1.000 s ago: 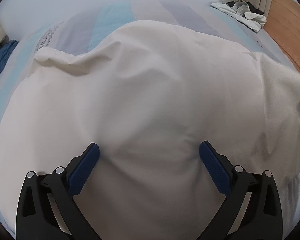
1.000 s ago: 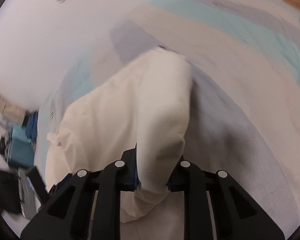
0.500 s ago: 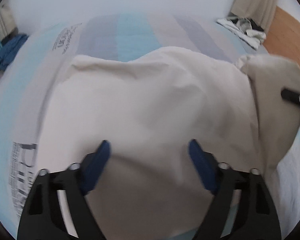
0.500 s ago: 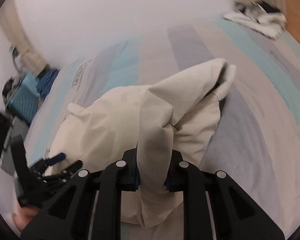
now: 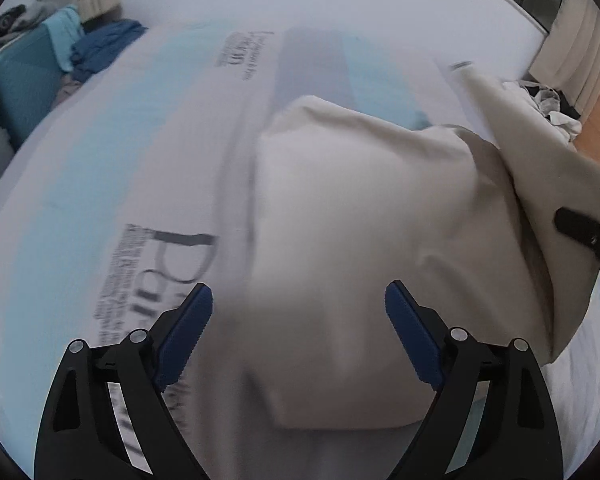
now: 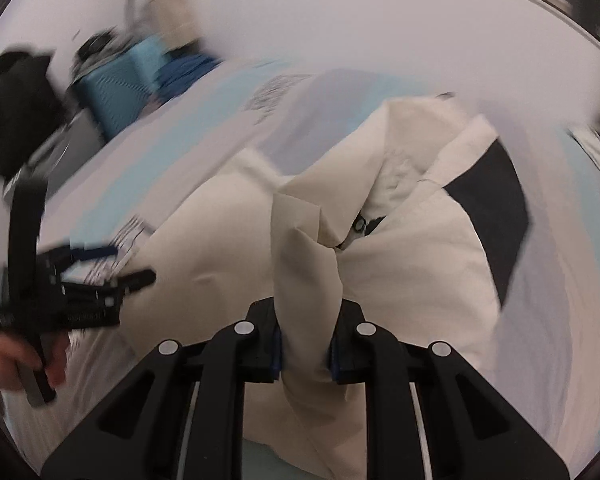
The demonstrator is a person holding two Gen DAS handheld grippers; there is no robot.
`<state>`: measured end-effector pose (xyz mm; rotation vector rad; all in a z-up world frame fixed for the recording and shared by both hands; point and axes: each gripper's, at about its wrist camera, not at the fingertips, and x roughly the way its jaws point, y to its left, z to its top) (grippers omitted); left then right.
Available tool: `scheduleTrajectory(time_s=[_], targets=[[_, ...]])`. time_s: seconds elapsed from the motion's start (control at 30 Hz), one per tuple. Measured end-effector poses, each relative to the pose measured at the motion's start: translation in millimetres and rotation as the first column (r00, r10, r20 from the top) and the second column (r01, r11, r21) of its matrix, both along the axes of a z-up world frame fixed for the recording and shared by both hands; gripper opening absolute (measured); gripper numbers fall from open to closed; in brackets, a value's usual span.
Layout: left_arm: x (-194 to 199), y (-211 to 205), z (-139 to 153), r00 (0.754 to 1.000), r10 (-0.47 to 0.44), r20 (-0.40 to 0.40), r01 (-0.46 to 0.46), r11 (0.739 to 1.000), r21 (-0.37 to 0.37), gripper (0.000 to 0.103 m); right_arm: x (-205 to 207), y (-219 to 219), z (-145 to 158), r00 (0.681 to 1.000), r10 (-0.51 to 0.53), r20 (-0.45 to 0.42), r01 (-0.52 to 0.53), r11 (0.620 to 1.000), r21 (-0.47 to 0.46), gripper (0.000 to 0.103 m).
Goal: Fold large clothes
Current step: 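Lift the bundled cream jacket off the bed with the right gripper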
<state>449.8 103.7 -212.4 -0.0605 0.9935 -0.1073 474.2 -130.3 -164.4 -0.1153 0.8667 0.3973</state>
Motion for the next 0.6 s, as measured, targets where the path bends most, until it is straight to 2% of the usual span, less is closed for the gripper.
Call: scheduleTrajectory(time_s=[0.13, 0.27, 0.33, 0.5, 0.6], targets=[[-10, 19, -16, 0.999, 0.015, -0.042, -0.015, 1.000, -0.012, 0.087, -7, 40, -10, 0.993, 0.112, -0.018, -0.113, 0.992, -0.051, 0.015], [-19, 33, -24, 0.999, 0.016, -0.047, -0.017, 0.999, -0.030, 0.087, -12, 68, -10, 0.983, 0.183, -0.021, -0.184, 0.980, -0.079, 0.015], [-20, 40, -28, 0.998, 0.018, -0.056, -0.022, 0.998, -0.061, 0.087, -18, 83, -8, 0.974, 0.225, -0.019, -0.226, 0.970, -0.090, 0.015], [-16, 53, -46, 0.996, 0.030, -0.082, -0.041, 0.991, -0.129, 0.088, -42, 127, -3, 0.930, 0.369, 0.000, -0.366, 0.924, -0.114, 0.015], [-17, 60, -38, 0.998, 0.033, -0.055, -0.039, 0.992, -0.117, 0.087, -52, 142, -4, 0.911, 0.413, -0.002, -0.410, 0.904, -0.122, 0.015]])
